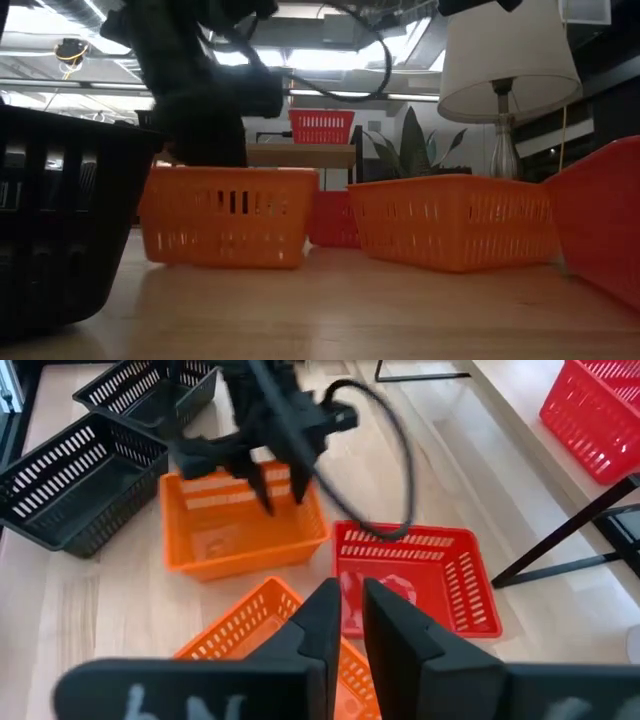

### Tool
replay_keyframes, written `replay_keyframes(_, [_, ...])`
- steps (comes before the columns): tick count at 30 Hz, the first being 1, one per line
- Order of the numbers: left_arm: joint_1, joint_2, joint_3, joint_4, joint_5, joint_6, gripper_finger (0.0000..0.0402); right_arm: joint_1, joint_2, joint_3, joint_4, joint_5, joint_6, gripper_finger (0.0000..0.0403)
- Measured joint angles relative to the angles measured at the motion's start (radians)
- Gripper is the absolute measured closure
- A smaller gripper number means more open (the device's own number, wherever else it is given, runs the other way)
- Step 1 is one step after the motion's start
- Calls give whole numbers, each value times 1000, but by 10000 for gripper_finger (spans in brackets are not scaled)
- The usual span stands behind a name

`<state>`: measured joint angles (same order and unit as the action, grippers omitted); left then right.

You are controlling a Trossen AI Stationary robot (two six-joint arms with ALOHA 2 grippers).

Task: Stack baskets on shelf by color
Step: Put the left orange bin on the shelf

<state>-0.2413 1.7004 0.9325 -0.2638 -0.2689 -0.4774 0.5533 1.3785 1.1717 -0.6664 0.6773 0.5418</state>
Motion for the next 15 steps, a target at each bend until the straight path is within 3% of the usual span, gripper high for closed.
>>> replay_keyframes(4, [38,0,0,-82,-33,-41,249,0,0,0,-1,0,4,357])
replay_keyframes(10, [67,0,0,-80,-83,-39,249,0,0,0,-1,0,4,357])
replay_keyframes(15, [67,0,44,-85,-59,-13,250,0,0,0,-1,0,4,357])
